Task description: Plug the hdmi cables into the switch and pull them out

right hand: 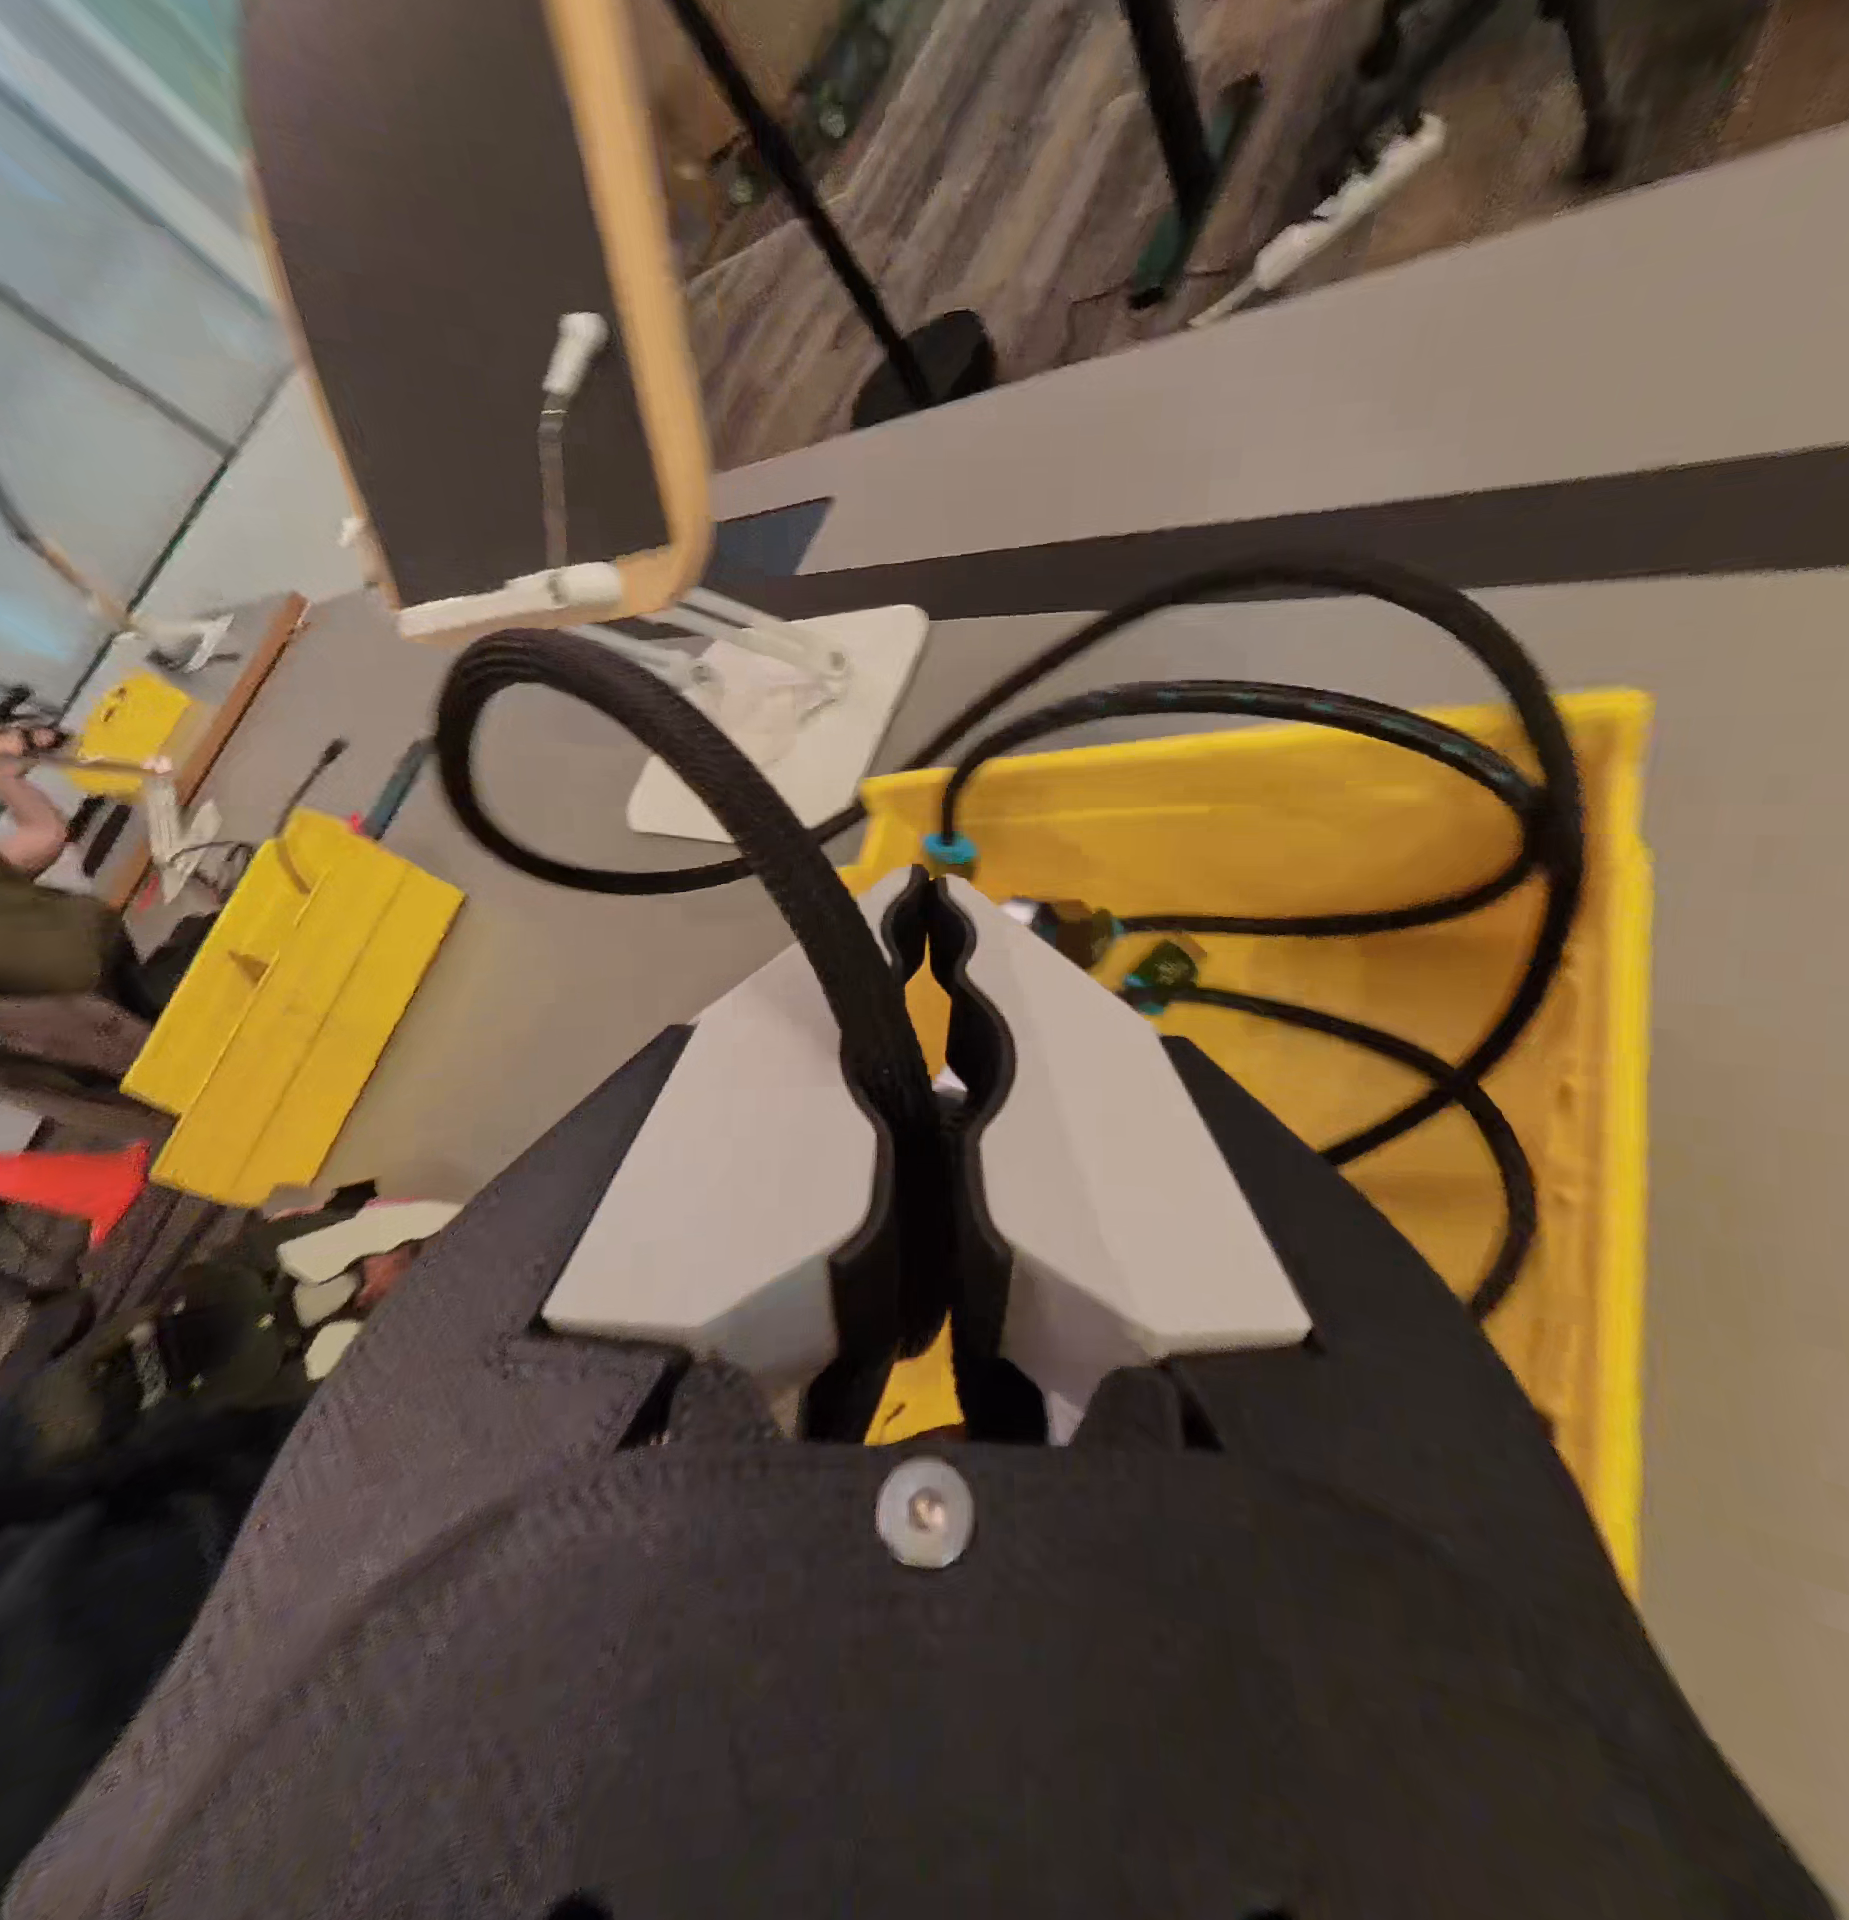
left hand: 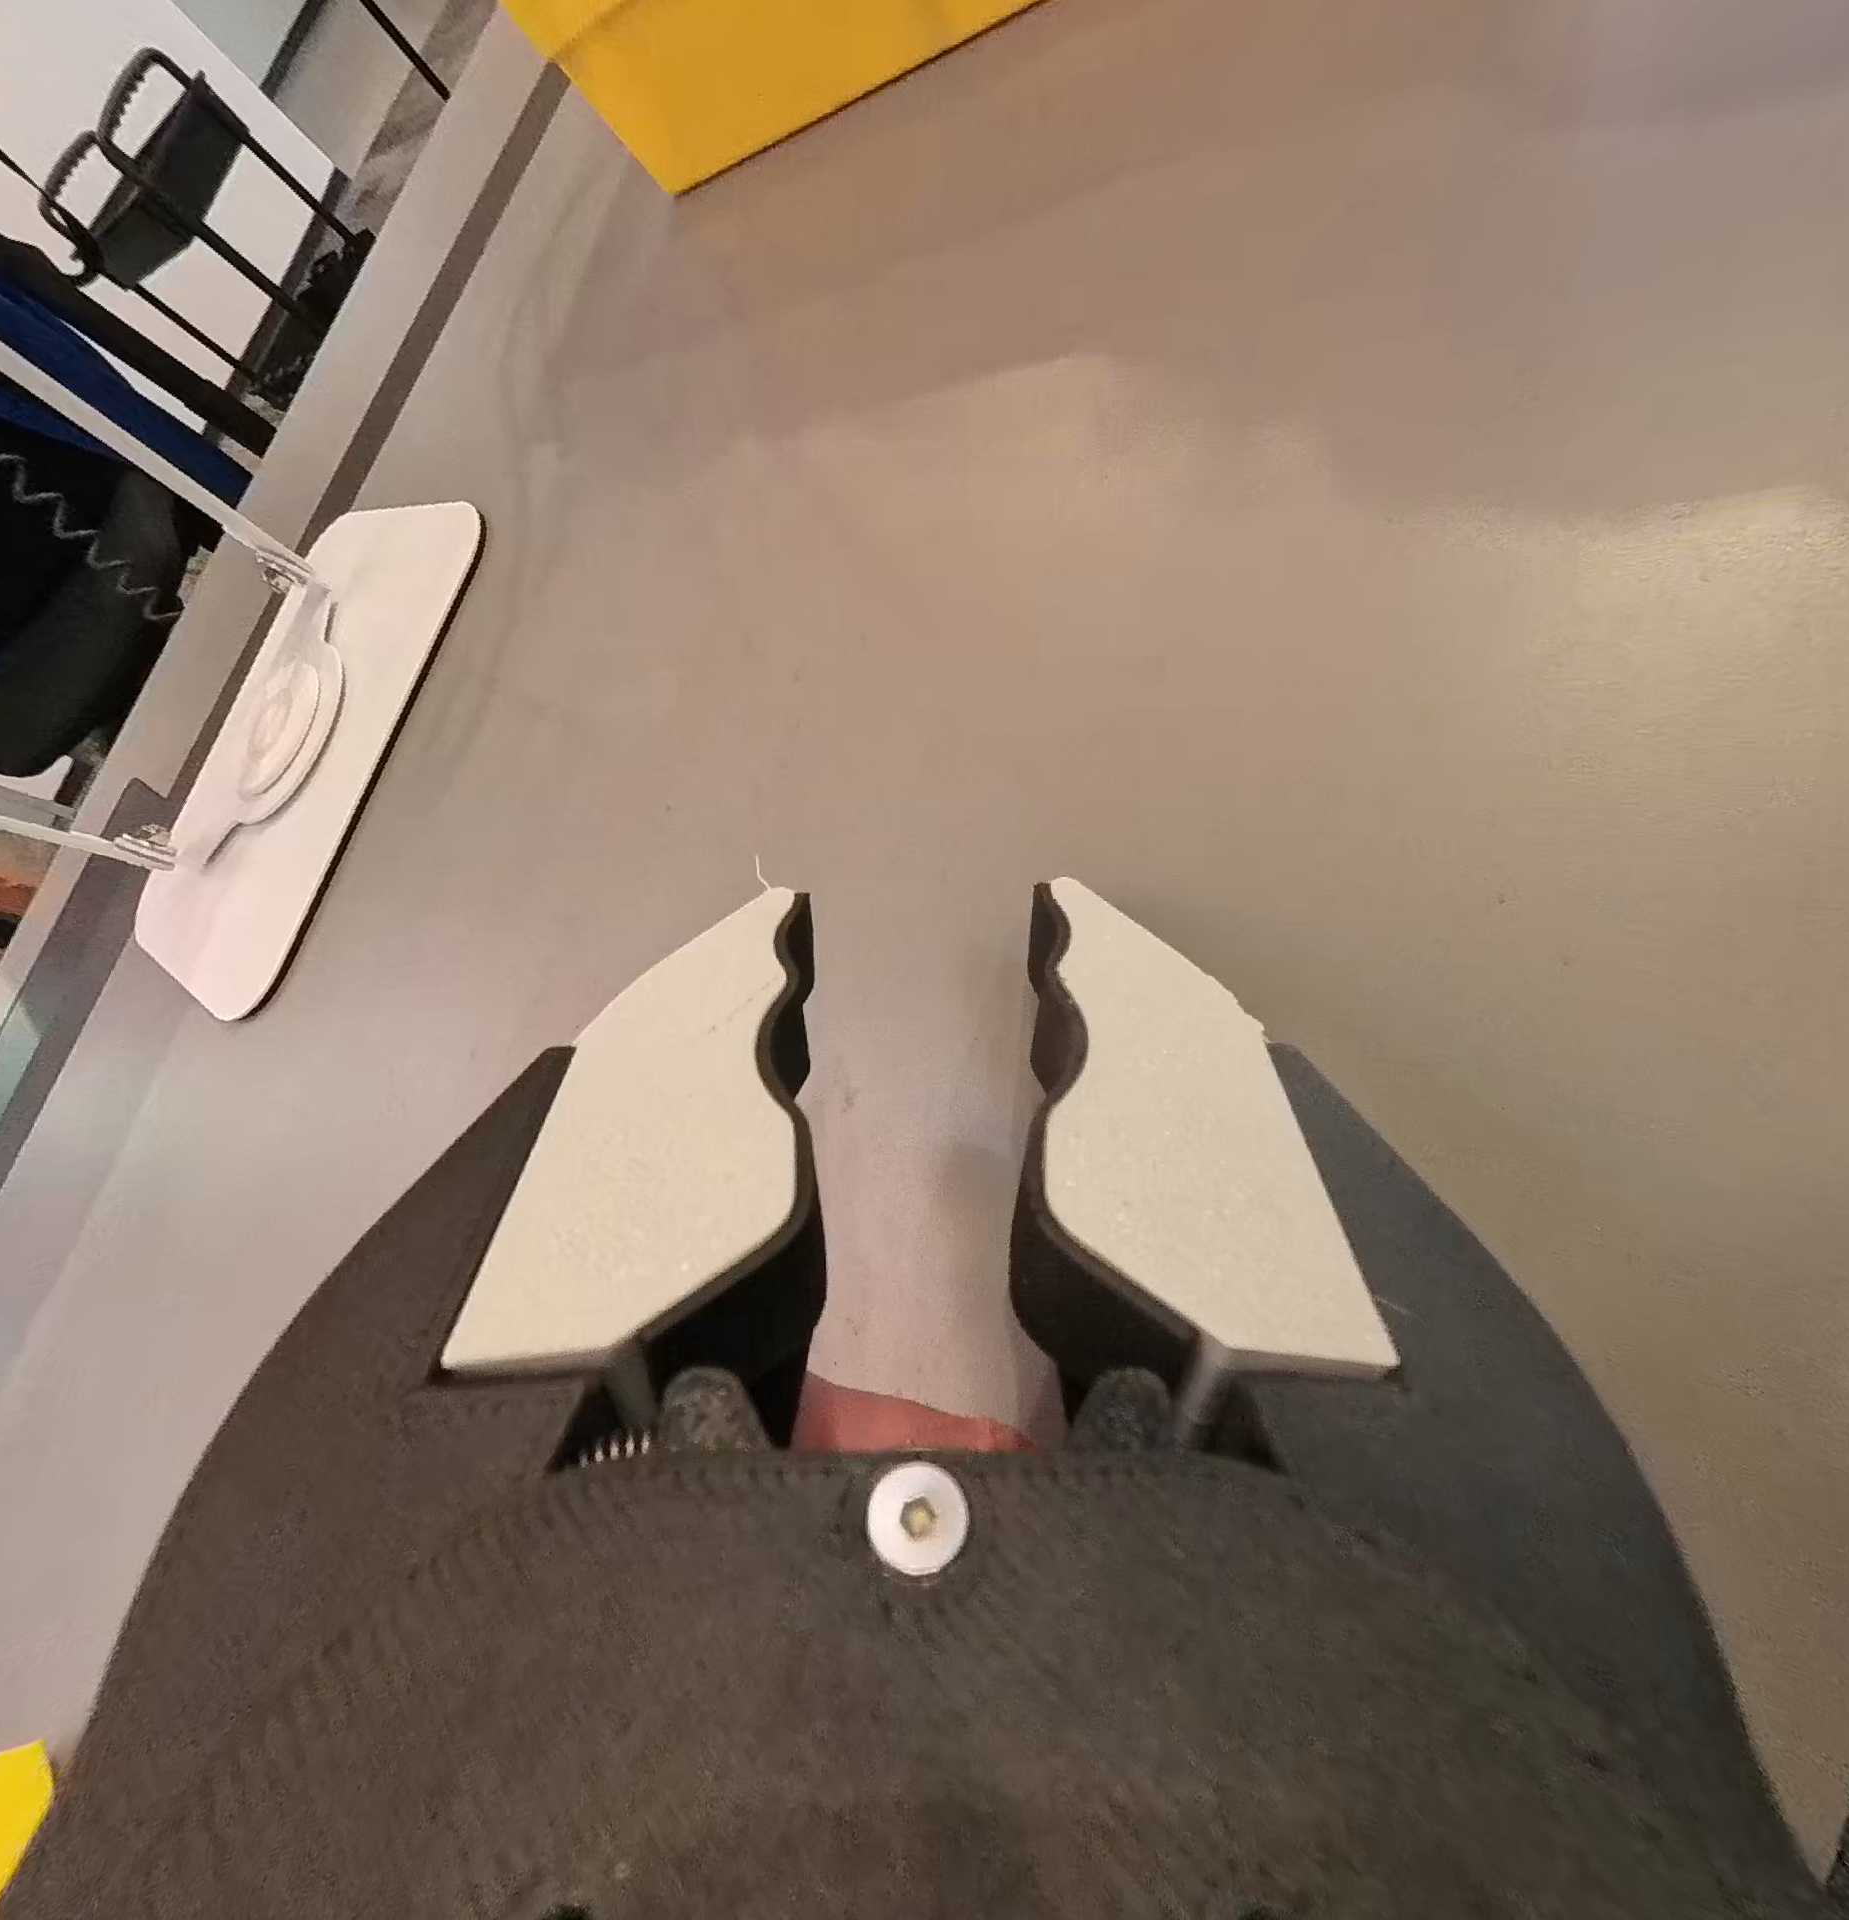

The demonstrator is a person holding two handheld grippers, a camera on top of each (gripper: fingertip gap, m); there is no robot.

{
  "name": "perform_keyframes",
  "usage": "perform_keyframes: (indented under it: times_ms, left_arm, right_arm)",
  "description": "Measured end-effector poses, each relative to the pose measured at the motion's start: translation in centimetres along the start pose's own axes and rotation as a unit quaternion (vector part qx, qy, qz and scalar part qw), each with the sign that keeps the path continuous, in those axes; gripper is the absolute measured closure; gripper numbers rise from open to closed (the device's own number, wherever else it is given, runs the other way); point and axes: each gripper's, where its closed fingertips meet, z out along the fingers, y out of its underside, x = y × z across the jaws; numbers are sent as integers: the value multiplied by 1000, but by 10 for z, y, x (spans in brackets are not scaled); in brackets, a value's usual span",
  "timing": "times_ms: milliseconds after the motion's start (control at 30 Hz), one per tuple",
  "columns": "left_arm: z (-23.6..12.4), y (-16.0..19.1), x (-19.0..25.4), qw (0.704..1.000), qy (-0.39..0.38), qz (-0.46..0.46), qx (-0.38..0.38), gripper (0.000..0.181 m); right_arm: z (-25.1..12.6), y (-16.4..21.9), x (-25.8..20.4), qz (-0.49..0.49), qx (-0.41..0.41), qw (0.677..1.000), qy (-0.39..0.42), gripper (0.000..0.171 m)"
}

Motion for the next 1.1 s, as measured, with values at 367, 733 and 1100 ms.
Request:
perform_keyframes:
  times_ms: [367,733,1100]
  left_arm:
    - [0,0,0,1000,2,-2,-1,142]
    - [1,1,1,1000,6,-5,-3,143]
    - [1,0,1,1000,16,-9,-3,142]
  right_arm:
    - [26,73,112,-133,-325,893,283,171]
    - [60,36,94,-305,-417,812,271,171]
    - [83,8,33,-402,-340,829,189,171]
